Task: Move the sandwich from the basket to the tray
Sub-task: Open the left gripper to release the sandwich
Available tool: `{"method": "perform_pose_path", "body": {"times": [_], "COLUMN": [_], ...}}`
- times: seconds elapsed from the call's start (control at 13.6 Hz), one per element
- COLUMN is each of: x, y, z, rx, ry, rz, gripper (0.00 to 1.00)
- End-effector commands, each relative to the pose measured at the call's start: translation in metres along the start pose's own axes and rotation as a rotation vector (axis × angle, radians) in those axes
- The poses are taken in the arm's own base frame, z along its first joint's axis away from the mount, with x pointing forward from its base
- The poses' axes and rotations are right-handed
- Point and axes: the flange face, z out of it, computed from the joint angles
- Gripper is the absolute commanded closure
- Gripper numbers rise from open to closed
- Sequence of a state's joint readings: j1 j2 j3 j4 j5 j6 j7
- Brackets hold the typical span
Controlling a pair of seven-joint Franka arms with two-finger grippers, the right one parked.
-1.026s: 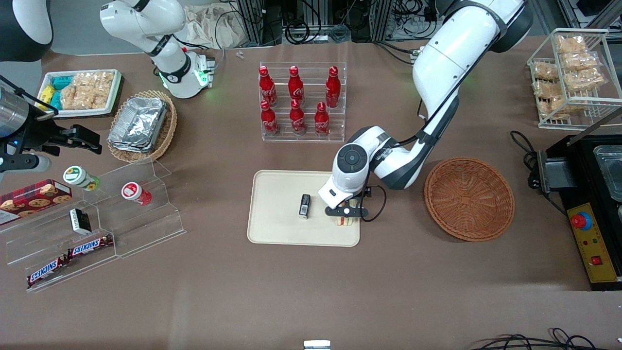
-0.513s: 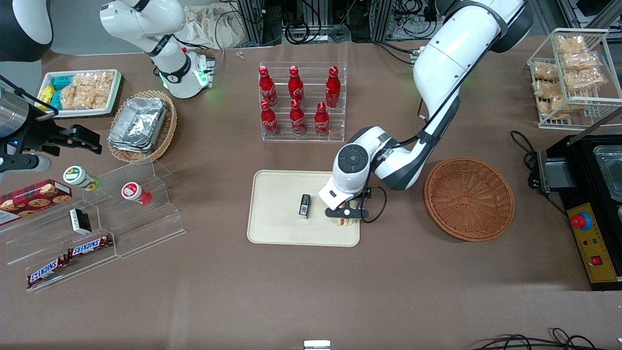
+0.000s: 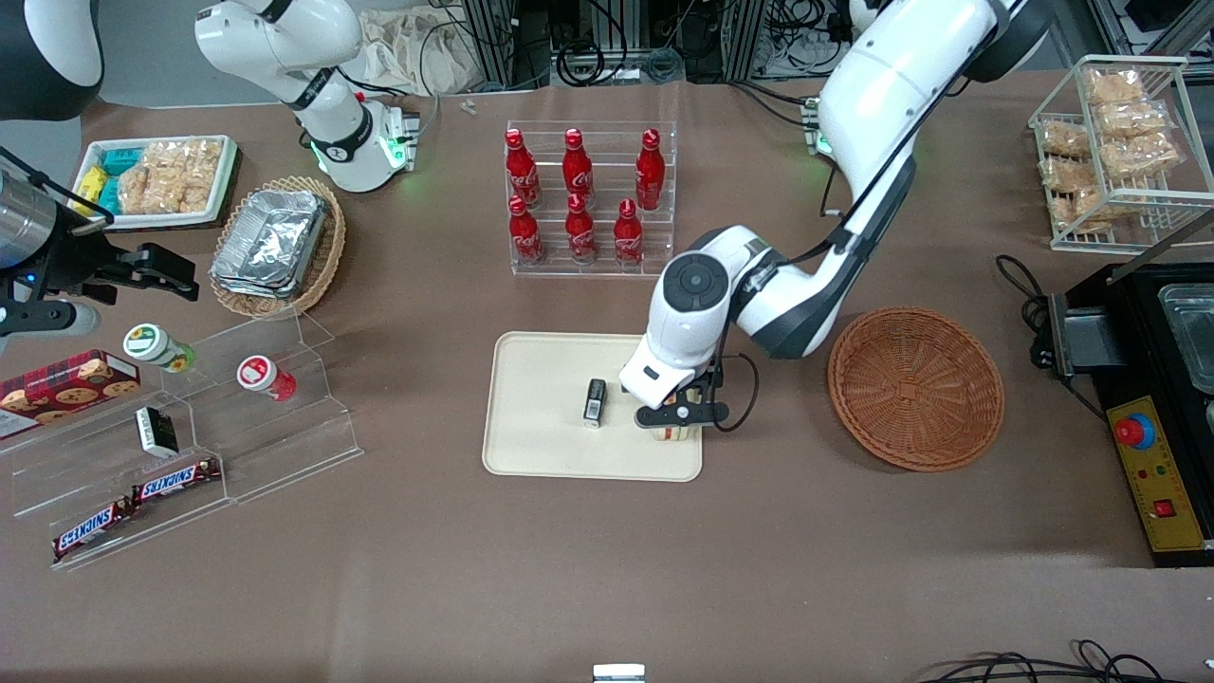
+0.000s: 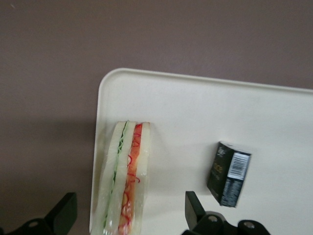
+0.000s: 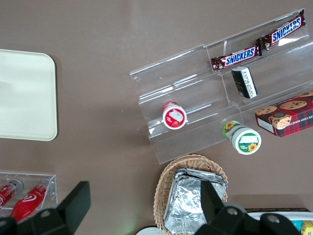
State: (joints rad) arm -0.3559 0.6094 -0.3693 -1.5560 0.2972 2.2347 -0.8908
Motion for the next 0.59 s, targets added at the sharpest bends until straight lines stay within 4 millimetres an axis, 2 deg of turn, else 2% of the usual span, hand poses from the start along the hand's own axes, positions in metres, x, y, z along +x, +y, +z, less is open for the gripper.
{"method": "perform_pose_path", "body": {"times": [0.0, 0.07, 0.22, 0.51], "x": [-0.005, -0.005, 0.010, 0.033], "y": [-0.007, -0.011, -0.033, -0.063], "z": [-0.054, -0.073, -0.106, -0.138], "rx": [0.031, 0.035, 0.023, 0.006], "ry": [0.009, -0.004, 0.014, 0.038], "rz": [-0.041, -0.050, -0.115, -0.195], "gripper": [0.01, 0.01, 0.01, 0.01]}}
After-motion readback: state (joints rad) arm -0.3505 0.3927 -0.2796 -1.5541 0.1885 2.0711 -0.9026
